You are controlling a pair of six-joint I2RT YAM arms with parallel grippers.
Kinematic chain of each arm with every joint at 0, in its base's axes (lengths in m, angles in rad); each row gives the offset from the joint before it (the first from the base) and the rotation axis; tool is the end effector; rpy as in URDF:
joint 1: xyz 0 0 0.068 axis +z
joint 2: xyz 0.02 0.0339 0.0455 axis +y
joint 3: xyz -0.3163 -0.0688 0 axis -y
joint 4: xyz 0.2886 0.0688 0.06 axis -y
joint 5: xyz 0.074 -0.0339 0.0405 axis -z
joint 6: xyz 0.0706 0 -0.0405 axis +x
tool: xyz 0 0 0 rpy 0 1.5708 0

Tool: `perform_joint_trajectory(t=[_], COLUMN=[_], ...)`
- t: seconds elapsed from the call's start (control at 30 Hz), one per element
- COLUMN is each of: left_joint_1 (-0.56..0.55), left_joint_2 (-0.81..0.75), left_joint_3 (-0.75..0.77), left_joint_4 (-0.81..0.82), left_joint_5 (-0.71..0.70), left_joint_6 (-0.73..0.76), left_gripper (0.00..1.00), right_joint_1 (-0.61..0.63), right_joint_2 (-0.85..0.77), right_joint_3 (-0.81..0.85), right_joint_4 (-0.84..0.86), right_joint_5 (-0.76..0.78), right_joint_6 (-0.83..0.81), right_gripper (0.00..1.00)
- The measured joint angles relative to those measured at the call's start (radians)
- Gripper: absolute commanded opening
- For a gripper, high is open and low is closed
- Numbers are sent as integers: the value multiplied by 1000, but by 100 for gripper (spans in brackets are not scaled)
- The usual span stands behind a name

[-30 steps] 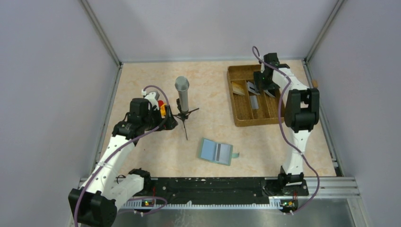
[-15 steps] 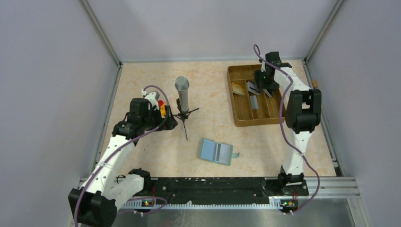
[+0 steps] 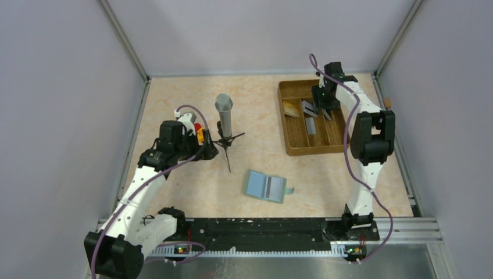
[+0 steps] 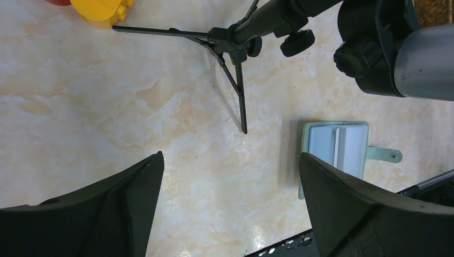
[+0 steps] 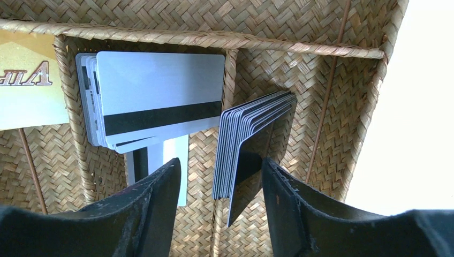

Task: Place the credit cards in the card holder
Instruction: Pick up the credit card from the storage box.

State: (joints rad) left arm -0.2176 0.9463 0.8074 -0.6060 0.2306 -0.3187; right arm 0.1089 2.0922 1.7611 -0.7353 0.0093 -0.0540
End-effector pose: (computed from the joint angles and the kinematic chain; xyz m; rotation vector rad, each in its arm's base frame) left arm 0.2251 -0.0663 0.2928 0.0004 2.3525 -0.5351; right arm 0.5367 0.0580 0.2241 -0.2114 2.6286 0.0064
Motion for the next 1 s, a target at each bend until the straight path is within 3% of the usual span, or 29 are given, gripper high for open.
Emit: perform_joint_trajectory(t=[0.23,0.47,1.0], left_joint_1=[0,0,0], left_joint_2=[0,0,0], left_joint_3=[0,0,0], left_joint_4=[0,0,0], left_joint_5=[0,0,0], left_joint_6=[0,0,0], left_gripper=[99,99,99], right_joint_1=[7,10,13], right_joint_2=[-11,-18,-47], right_joint_3=[8,19,29], right_joint_4=[-19,-36,-60], right_joint_5=[1,5,6], right_joint_6=[-3,-7,-6], right_gripper=[54,40,19])
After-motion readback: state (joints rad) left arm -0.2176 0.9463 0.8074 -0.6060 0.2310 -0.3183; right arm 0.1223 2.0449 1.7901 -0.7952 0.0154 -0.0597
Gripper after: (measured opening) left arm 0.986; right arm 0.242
